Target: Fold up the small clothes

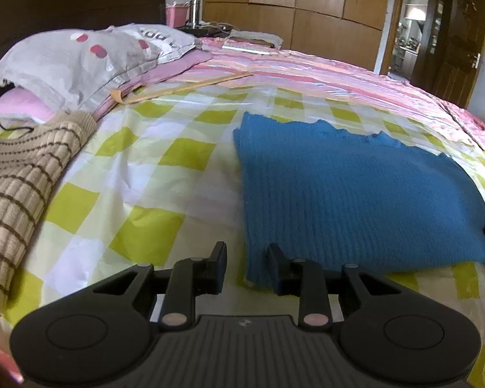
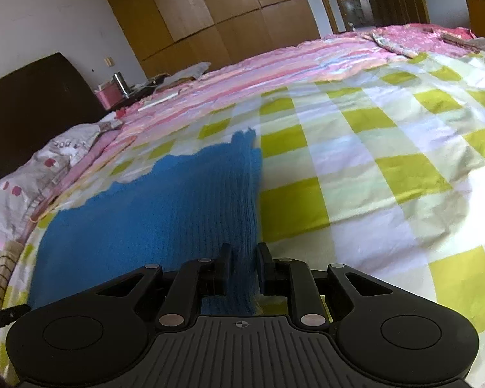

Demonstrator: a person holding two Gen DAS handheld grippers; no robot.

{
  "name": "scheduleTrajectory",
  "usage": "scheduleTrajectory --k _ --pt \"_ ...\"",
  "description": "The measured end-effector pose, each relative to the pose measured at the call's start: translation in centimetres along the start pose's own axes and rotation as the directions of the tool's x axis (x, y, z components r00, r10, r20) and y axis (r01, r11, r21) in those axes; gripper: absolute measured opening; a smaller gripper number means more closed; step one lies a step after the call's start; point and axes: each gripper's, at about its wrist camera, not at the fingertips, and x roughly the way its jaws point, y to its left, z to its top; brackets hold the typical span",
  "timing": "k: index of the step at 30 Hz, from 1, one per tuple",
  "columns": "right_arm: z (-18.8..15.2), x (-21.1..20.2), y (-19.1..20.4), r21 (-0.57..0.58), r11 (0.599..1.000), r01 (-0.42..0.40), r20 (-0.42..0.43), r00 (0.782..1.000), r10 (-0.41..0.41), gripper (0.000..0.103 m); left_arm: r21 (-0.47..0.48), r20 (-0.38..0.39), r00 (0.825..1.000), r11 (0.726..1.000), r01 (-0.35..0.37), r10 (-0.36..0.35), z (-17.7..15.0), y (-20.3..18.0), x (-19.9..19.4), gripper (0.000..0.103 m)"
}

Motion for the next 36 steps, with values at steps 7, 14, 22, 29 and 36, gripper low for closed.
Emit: scheduleTrajectory --k 7,14,22,29,36 --pt "0.4 -0.5 -1.1 0.079 0.996 -0.029 -0.011 0.999 0.030 0.018 0.146 0.044 0.997 0.987 0.061 -0.068 -0.4 -4.6 -1.4 0.035" --pt "0.7 -0.6 -2.7 0.152 0.987 -0.059 -0.023 0.998 0.064 0.018 0.353 0.051 0.981 0.923 0.156 -0.185 -1.3 -12.7 -1.5 0.036" --pt "1.4 -0.9 -4.3 0.195 0.978 -0.074 -0.023 0.997 0.080 0.018 0.532 0.047 0.967 0.826 0.188 -0.250 -3.1 -20.3 -0.7 0.037" --pt "1.8 -1.0 -5.5 0.238 0.966 -0.097 -0.035 0.994 0.108 0.018 0.673 0.086 0.961 0.727 0.140 -0.264 -4.9 -24.5 0.3 0.042" --pt "2.0 -0.7 -6.7 0.304 0.942 -0.143 -0.038 0.986 0.162 0.020 0.717 0.133 0.955 0.691 0.092 -0.265 -5.5 -26.3 1.2 0.044"
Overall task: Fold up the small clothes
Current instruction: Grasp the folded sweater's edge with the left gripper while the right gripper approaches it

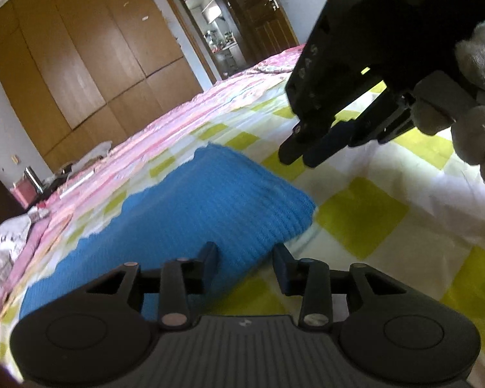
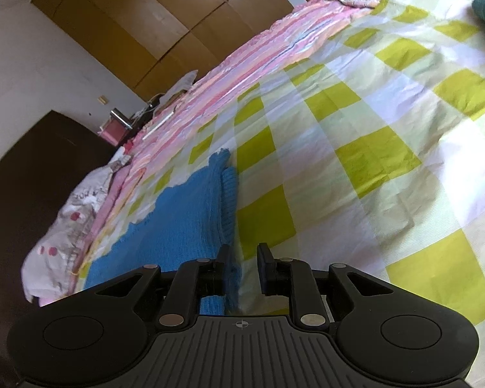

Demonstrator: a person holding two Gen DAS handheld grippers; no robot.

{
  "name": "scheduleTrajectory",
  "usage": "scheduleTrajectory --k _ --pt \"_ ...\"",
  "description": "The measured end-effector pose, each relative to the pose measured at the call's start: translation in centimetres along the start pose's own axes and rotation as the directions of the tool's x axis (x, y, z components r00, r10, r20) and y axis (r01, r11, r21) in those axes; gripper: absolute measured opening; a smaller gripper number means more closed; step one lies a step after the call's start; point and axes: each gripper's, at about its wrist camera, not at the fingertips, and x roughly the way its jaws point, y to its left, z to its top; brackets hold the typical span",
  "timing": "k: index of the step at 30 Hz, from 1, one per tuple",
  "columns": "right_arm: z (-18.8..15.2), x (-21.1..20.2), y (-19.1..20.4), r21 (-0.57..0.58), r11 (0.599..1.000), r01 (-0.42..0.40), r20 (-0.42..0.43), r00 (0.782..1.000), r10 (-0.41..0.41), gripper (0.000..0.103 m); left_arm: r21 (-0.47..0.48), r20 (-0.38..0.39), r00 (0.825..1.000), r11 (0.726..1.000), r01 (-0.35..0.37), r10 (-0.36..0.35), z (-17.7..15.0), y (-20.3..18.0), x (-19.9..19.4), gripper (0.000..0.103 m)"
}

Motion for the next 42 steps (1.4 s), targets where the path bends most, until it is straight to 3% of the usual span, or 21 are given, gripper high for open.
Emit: scheduleTrajectory --k 7,13,16,18,24,30,42 --pt "0.1 0.4 -0.4 0.015 1.000 -0.006 -0.009 1.000 0.006 0.021 0.065 0.038 0.999 0.998 -0.020 0.018 0.8 -1.0 0.6 0.044" --pt "0.0 0.7 -0.5 0.039 0.998 -0.054 -0.027 0.998 0.055 0.021 0.035 0.039 0.999 0.999 -0.029 0.028 1.6 -1.2 1.3 0.044" --pt "0.0 0.5 -0.5 0.040 0.997 -0.062 -0.022 0.998 0.063 0.027 0.044 0.041 0.999 0.999 -0.021 0.020 1.6 -1.2 1.5 0.042" --pt "0.1 0.5 -0.8 0.059 0.995 -0.086 -0.021 0.996 0.087 0.028 0.025 0.038 0.999 1.000 0.004 -0.005 1.6 -0.8 1.4 0.030" --pt "1.3 2.0 -0.4 0.087 0.987 -0.135 -0.020 0.990 0.137 0.036 -0.096 0.039 0.997 0.992 0.076 -0.073 1.4 1.0 0.7 0.020" --pt "2.2 5.9 -0.5 0.141 0.983 -0.118 -0.055 0.990 0.127 0.041 -0.165 0.061 0.991 0.978 0.125 -0.116 1.4 2.3 -0.1 0.018" --pt "2.9 9.4 0.1 0.223 0.959 -0.177 -0.028 0.982 0.188 0.039 -0.251 0.105 0.981 0.950 0.184 -0.162 1.4 4.3 -1.0 0.017"
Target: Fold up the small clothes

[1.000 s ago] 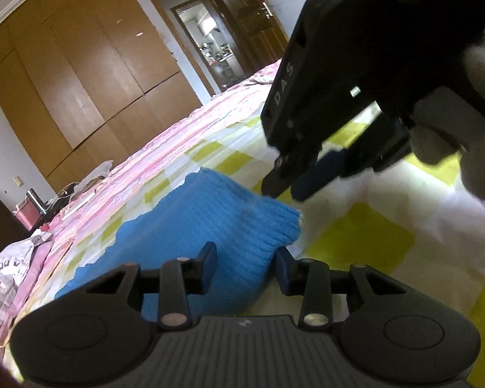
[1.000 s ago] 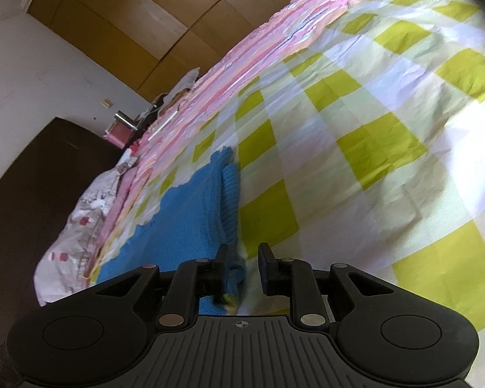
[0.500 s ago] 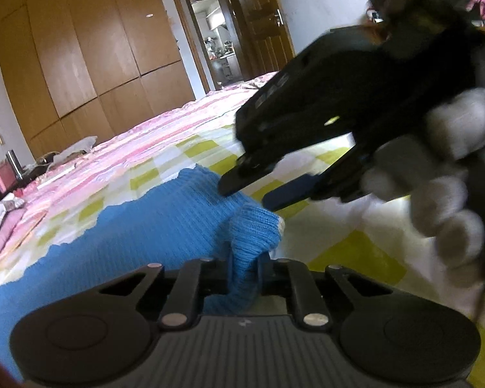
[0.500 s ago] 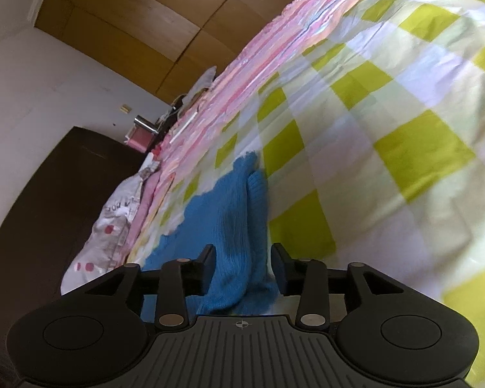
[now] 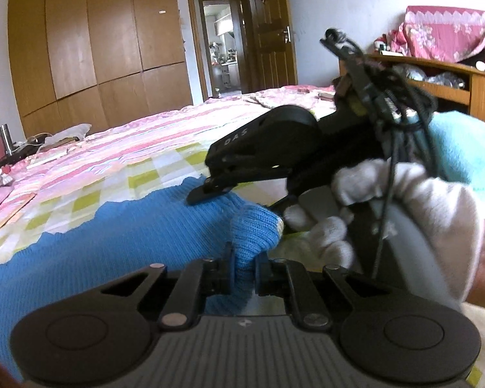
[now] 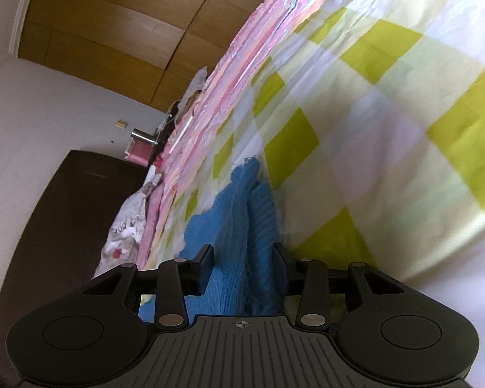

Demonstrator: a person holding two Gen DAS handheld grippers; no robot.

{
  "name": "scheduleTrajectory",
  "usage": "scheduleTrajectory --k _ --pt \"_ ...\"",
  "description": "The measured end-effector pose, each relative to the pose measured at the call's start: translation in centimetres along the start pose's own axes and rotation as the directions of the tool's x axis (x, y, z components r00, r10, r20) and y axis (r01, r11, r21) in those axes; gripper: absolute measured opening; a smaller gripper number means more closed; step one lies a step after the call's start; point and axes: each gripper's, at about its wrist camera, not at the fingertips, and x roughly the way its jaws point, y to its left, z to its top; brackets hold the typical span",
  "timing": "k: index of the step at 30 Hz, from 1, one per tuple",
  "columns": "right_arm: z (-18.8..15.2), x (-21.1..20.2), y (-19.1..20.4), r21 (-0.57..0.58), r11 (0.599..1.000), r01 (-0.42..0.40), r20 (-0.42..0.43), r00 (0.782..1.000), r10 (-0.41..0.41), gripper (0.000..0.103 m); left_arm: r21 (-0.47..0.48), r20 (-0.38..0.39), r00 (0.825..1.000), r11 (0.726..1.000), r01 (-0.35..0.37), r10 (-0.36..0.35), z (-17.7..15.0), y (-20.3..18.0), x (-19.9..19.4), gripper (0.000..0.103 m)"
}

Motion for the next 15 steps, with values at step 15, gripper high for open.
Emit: scheduleTrajectory --k 15 --pt "0.1 0.2 2.5 -0.055 0.997 0.055 0.014 0.998 -0.055 0.021 -0.041 0.035 0.999 0.999 0.016 -0.015 0.6 1.6 -1.8 0.017"
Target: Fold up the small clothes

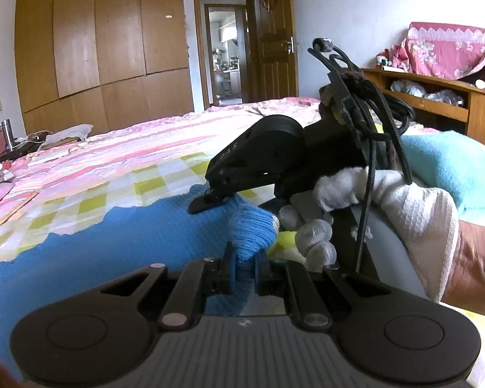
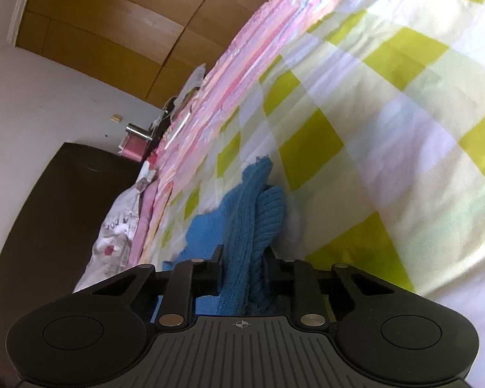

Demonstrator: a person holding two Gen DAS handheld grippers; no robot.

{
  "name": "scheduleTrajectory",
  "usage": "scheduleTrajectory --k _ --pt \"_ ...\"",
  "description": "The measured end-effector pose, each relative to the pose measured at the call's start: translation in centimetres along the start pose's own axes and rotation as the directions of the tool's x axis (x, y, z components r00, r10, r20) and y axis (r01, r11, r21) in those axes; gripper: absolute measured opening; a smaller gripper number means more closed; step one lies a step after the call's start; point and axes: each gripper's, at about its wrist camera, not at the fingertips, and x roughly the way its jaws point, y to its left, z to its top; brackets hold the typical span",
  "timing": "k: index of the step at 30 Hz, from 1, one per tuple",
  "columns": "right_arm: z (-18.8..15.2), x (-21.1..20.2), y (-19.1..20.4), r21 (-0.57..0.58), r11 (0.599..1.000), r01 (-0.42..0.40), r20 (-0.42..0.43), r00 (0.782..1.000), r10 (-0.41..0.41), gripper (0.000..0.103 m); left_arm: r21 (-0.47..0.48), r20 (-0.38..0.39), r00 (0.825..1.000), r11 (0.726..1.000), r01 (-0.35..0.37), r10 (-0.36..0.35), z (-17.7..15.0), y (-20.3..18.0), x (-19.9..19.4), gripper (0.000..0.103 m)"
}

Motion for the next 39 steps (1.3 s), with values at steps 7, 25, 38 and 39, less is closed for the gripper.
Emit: scheduleTrajectory --k 7,25,38,39 --pt "-0.2 -0.2 4.8 -0.111 0.994 0.016 0.030 0.999 -0.013 0.020 -0.077 0.052 0.999 0.997 -0.008 0.012 0.5 2.4 -2.2 0.017" --pt "-8.3 7.9 20.1 -0.441 0.897 0.007 -0.070 0.997 -0.042 0.016 -0.262 0.076 0.982 0.953 -0.150 0.175 -2.6 13.6 -9.9 0.017" --pt "-16.4 15.5 23.5 -0.599 0.799 0.042 -0.172 0.969 -0.179 0.017 -0.364 -0.078 0.976 0.905 -0.220 0.206 -7.4 19.0 -10.7 0.017" --pt "-16.6 15.6 23.7 -0.604 0.796 0.041 -0.173 0.968 -0.180 0.017 -0.377 -0.084 0.976 0.900 -0.218 0.201 -7.6 19.1 -10.9 0.017"
